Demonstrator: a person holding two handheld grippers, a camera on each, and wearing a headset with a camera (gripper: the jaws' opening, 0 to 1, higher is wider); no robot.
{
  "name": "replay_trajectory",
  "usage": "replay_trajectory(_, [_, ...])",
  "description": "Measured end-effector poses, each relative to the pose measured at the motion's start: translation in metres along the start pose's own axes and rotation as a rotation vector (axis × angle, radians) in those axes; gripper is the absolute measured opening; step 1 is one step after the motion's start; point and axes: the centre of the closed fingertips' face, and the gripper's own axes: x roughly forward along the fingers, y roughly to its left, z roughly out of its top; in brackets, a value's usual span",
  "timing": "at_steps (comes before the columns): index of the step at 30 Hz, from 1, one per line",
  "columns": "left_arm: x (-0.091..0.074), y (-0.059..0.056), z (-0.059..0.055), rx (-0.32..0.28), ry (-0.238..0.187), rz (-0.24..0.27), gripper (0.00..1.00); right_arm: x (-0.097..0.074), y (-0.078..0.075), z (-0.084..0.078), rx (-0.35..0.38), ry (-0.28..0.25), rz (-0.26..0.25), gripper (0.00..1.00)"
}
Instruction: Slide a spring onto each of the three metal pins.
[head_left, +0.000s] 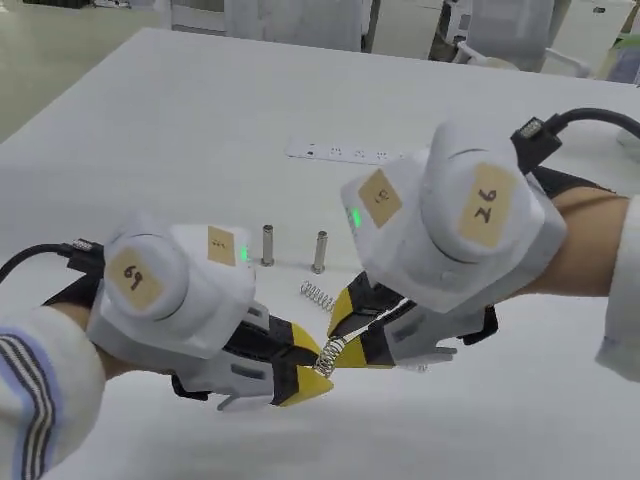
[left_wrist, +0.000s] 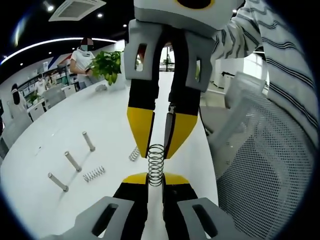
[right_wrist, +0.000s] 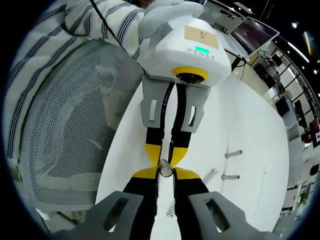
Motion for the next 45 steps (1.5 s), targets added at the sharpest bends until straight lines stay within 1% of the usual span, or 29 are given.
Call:
replay_trajectory(4, [-0.002,0.001,-0.002,0.005,0.010,0.007,0.02,0.002,-0.001,0.001,-0.006,-0.002,0.002,0.08])
replay_trajectory(7, [-0.004,0.001,0.000,0.009,0.010,0.006,0.02,0.003,0.000,0.002,-0.009,0.001,0.010,0.08])
replay_trajectory(11, [-0.005,0.001,0.004,0.017,0.008,0.002,0.02,0.003,0.000,0.003,-0.015,0.003,0.021,0.09])
replay_trajectory(12, [-0.004,0.001,0.007,0.018,0.000,0.004,0.02,0.004,0.000,0.003,-0.014,0.003,0.024,0.10])
replay_trajectory(16, [-0.004,0.004,0.011,0.024,-0.008,0.010,0.02,0.005,-0.002,0.000,-0.021,0.021,0.027,0.10])
replay_trajectory(19, [-0.003,0.003,0.014,0.030,-0.018,0.010,0.02,0.006,-0.003,-0.003,-0.031,0.035,0.029,0.09])
replay_trajectory(24, [-0.002,0.003,0.014,0.027,-0.023,0.011,0.02,0.008,-0.001,-0.007,-0.037,0.054,0.041,0.09])
replay_trajectory(28, [-0.002,0.003,0.012,0.022,-0.015,0.010,0.02,0.010,0.000,-0.006,-0.032,0.054,0.045,0.08])
replay_trajectory(32, [-0.003,0.003,0.011,0.033,-0.003,0.017,0.02,0.011,-0.001,-0.005,0.000,0.056,0.041,0.08])
replay_trajectory(33, [-0.003,0.003,0.011,0.029,-0.003,0.017,0.02,0.011,-0.001,-0.005,0.009,0.058,0.044,0.07])
replay_trajectory(34, [-0.003,0.003,0.011,0.010,-0.008,0.017,0.02,0.011,-0.001,-0.004,0.019,0.058,0.046,0.07])
replay_trajectory(36, [-0.003,0.005,0.011,-0.007,-0.015,0.026,0.02,0.011,-0.003,-0.005,0.037,0.063,0.046,0.07])
replay_trajectory(39, [-0.003,0.005,0.010,-0.015,-0.018,0.026,0.02,0.011,-0.003,-0.005,0.070,0.068,0.053,0.07])
replay_trajectory(43, [-0.003,0.005,0.009,-0.023,-0.016,0.025,0.03,0.012,-0.002,-0.005,0.089,0.073,0.054,0.07])
replay_trajectory(45, [-0.003,0.004,0.008,-0.038,-0.014,0.025,0.03,0.012,-0.002,-0.005,0.104,0.074,0.060,0.07])
